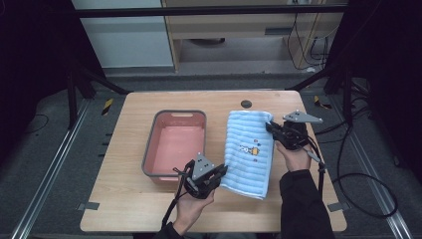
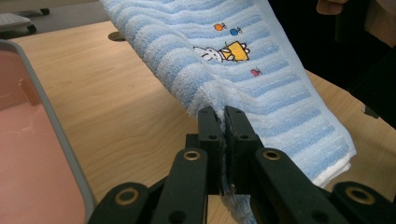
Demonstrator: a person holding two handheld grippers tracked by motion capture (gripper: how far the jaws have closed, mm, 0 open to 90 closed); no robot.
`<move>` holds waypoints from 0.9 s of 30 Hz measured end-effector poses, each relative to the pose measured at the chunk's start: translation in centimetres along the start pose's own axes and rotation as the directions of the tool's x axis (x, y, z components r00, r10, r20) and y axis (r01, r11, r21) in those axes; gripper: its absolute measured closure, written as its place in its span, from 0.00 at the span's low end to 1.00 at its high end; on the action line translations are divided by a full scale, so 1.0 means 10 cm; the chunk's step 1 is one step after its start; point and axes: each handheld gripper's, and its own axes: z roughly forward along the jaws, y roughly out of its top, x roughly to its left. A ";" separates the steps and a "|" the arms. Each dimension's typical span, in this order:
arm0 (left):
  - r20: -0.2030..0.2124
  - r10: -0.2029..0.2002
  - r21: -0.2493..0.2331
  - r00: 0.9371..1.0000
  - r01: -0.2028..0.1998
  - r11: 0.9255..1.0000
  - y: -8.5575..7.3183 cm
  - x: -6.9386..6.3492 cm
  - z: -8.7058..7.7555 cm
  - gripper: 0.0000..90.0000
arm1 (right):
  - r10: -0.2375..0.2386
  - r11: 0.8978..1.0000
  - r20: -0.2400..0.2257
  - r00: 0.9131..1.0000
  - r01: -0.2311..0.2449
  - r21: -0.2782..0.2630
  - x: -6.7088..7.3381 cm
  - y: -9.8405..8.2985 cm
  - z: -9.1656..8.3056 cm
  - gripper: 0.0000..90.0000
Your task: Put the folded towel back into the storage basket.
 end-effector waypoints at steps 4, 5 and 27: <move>-0.008 0.003 -0.014 1.000 -0.003 1.000 0.04 0.02 -0.05 0.96 | -0.007 1.000 0.000 1.000 0.007 -0.014 0.04 0.10 -0.01 0.92; -0.009 0.007 -0.015 1.000 -0.007 1.000 0.05 0.03 -0.06 0.95 | -0.011 1.000 0.004 1.000 0.011 -0.019 0.06 0.13 -0.02 0.92; -0.039 0.006 -0.076 0.999 -0.009 0.997 0.21 0.21 -0.35 0.96 | -0.052 0.997 -0.011 0.999 0.051 -0.059 0.31 0.51 0.03 0.92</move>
